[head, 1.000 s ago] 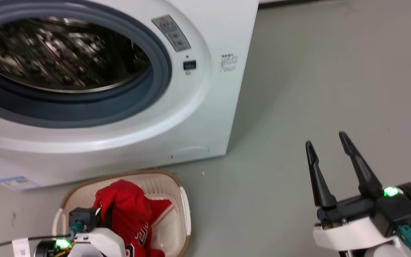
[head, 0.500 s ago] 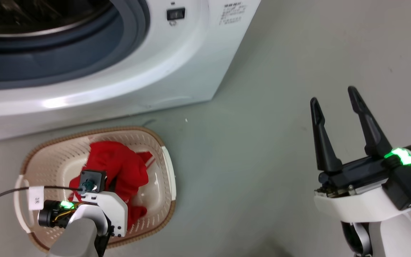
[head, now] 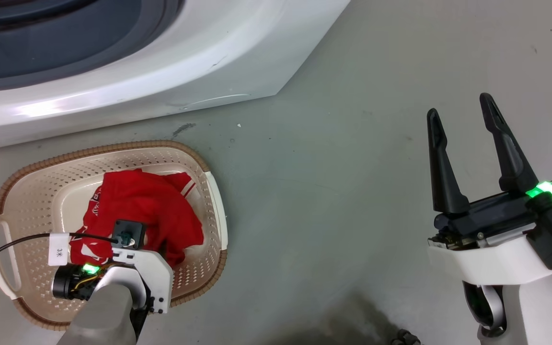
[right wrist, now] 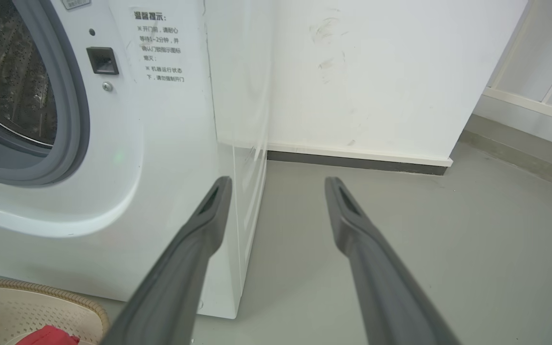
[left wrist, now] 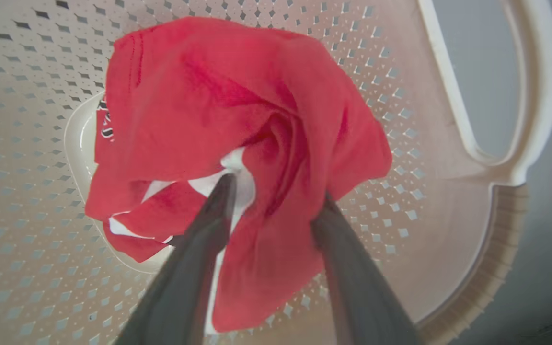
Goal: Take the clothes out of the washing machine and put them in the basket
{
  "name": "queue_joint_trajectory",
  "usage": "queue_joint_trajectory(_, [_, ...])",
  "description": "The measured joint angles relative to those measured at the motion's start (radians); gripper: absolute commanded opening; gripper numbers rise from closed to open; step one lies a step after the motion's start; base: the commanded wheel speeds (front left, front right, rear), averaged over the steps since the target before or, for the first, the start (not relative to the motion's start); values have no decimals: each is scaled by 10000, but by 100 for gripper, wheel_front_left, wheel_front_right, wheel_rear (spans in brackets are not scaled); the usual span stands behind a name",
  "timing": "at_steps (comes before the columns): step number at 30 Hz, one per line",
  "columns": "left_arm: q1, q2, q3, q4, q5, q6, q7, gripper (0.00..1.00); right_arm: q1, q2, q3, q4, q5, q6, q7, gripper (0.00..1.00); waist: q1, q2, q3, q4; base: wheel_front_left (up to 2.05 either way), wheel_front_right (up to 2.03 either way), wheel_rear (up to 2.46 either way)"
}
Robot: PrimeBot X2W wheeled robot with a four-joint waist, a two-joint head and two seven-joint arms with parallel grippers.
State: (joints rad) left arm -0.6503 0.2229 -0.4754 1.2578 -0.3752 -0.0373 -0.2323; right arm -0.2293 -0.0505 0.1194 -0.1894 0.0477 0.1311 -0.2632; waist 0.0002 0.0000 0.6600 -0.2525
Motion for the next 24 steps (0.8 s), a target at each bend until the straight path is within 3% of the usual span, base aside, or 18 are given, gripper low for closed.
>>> queue_joint_trajectory(11, [613,-238,-104,-136,2,58,-276,100,308,2,-107,267,-138,0,0,100,-1,0,-955,225,0,0,0])
queue_joint_trajectory(20, [2222,-270,579,-2905,341,740,-307,100,1342,6,-196,690,-401,0,0,100,-2,0,-2528,598,0,0,0])
queue_joint_trajectory(24, [3072,-345,1085,-3981,531,851,-307,100,1764,6,-297,782,-439,0,0,100,-4,0,-3272,767,0,0,0])
